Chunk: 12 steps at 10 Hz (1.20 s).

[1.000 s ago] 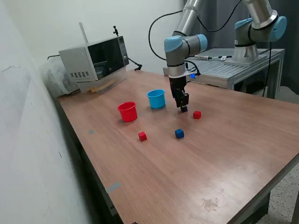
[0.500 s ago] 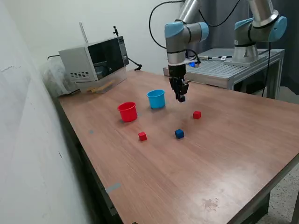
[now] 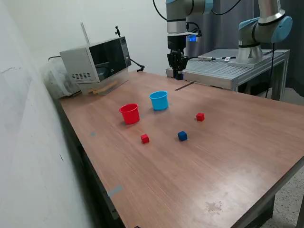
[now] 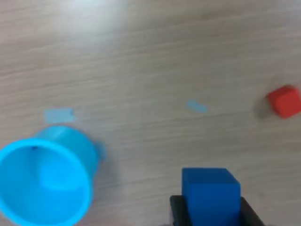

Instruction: Place red objects in the red bin, and blue objects in the blue bin.

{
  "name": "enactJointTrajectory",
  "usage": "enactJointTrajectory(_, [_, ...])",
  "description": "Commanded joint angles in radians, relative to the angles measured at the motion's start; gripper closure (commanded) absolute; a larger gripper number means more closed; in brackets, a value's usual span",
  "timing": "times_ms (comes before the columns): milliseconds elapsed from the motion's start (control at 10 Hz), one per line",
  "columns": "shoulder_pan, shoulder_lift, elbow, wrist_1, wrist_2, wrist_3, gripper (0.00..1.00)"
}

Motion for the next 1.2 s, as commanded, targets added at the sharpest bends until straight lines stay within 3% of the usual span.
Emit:
enactJointTrajectory(0, [-0.088, 0.051, -0.055, 0.008, 0.000, -0.018, 1.00])
enactJointTrajectory(300, [-0.202, 0.175, -0.122, 0.001, 0.000, -0.037, 1.00])
enactJointTrajectory(700, [-0.205, 0.197, -0.114, -0.004, 0.004, -0.038, 1.00])
enactJointTrajectory(800, [-0.202, 0.195, -0.109, -0.015, 0.004, -0.038, 0.00])
enactJointTrajectory(1100, [-0.193, 0.186, -0.108, -0.012, 0.007, -0.041, 0.00])
